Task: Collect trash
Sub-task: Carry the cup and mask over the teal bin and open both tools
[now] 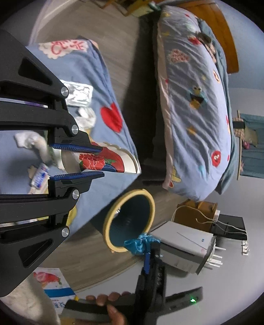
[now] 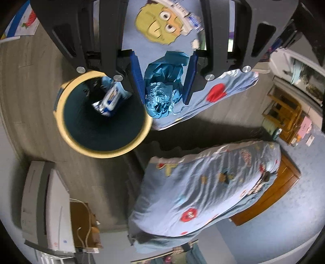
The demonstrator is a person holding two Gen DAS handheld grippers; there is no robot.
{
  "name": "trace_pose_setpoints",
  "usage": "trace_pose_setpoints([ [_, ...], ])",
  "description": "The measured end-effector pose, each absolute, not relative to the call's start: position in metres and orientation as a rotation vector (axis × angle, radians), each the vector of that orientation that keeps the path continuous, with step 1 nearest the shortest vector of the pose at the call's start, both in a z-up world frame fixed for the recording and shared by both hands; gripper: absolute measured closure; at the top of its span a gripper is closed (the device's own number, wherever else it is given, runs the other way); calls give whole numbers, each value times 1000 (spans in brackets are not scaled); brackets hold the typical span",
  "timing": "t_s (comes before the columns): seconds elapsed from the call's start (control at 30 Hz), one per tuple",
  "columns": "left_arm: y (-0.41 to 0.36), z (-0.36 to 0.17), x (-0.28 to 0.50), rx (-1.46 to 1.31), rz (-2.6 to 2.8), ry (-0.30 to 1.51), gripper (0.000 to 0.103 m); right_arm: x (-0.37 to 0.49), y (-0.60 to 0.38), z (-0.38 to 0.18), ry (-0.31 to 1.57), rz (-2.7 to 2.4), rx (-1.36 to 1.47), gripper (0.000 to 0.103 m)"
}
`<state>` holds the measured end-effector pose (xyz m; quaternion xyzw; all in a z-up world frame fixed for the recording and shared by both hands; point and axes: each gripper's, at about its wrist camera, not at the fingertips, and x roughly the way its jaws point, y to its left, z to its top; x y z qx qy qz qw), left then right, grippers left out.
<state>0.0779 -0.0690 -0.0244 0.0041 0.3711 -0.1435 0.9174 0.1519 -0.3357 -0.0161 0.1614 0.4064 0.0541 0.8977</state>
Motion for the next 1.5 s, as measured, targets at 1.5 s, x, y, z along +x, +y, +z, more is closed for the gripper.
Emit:
trace_pose_setpoints([
  [1.5,-267,-64,225,72,-552,800,64,204,-484,-89,775,-101,647,36],
])
